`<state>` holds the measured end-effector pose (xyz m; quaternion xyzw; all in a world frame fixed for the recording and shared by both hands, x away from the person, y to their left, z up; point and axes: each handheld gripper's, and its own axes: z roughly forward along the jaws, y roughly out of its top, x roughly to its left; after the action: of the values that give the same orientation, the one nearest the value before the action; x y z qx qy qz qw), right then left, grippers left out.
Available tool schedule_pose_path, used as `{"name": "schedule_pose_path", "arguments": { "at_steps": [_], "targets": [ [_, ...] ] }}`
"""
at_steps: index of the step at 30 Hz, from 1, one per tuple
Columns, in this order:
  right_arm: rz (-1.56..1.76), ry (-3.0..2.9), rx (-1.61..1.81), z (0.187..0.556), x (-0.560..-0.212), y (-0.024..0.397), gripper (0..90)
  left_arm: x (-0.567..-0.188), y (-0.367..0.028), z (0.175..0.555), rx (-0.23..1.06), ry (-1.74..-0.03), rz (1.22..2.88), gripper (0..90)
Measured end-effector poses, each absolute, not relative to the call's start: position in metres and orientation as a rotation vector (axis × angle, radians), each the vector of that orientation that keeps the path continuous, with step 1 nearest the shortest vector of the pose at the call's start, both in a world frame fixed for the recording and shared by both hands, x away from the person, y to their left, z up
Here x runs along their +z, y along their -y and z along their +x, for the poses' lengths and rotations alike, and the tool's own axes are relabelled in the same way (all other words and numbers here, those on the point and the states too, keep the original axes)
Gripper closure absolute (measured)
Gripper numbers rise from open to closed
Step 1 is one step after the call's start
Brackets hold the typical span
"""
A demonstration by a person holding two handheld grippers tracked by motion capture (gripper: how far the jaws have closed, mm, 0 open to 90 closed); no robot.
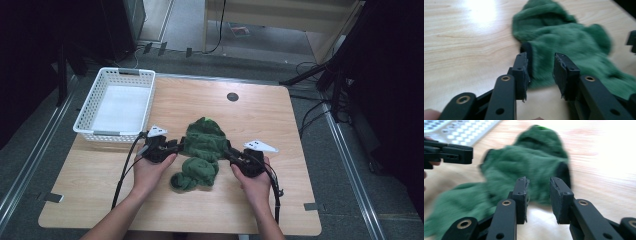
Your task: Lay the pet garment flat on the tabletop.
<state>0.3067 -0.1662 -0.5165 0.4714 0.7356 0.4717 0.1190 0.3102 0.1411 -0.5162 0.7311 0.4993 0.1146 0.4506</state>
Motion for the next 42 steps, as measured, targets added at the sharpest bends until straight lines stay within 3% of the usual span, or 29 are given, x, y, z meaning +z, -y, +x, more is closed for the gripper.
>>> {"name": "schedule_pose_path", "arguments": {
  "at_steps": [8,14,16,19,24,28,32,36,42],
  "targets": [
    [1.207,-2.247,1.445,0.274,-0.496,0.126,54.1,-0.53,-0.159,0.251,0.213,-1.163,1.804,61.7],
    [1.102,-2.371,1.329,0.269,-0.508,0.08,46.9,-0.548,-0.153,0.237,0.217,-1.141,1.878,64.6],
    [1.109,-2.41,1.226,0.27,-0.516,0.072,54.7,-0.553,-0.151,0.236,0.212,-1.139,1.906,69.0],
    [1.113,-2.35,1.196,0.27,-0.522,0.074,82.7,-0.553,-0.15,0.236,0.227,-1.151,1.923,81.4],
    [1.165,-2.211,1.302,0.262,-0.508,0.102,84.9,-0.555,-0.151,0.239,0.199,-1.158,1.926,87.3],
    [1.308,-2.126,1.292,0.249,-0.509,0.146,79.2,-0.555,-0.152,0.24,0.187,-1.16,1.922,87.3],
    [1.467,-2.035,1.206,0.237,-0.521,0.185,57.8,-0.555,-0.153,0.24,0.18,-1.172,1.903,84.9],
    [1.532,-1.933,1.288,0.231,-0.517,0.214,54.5,-0.552,-0.163,0.238,0.155,-1.157,1.805,76.0],
    [1.399,-1.998,1.288,0.237,-0.514,0.201,49.4,-0.539,-0.154,0.233,0.145,-1.104,1.795,61.0]
  ]
}}
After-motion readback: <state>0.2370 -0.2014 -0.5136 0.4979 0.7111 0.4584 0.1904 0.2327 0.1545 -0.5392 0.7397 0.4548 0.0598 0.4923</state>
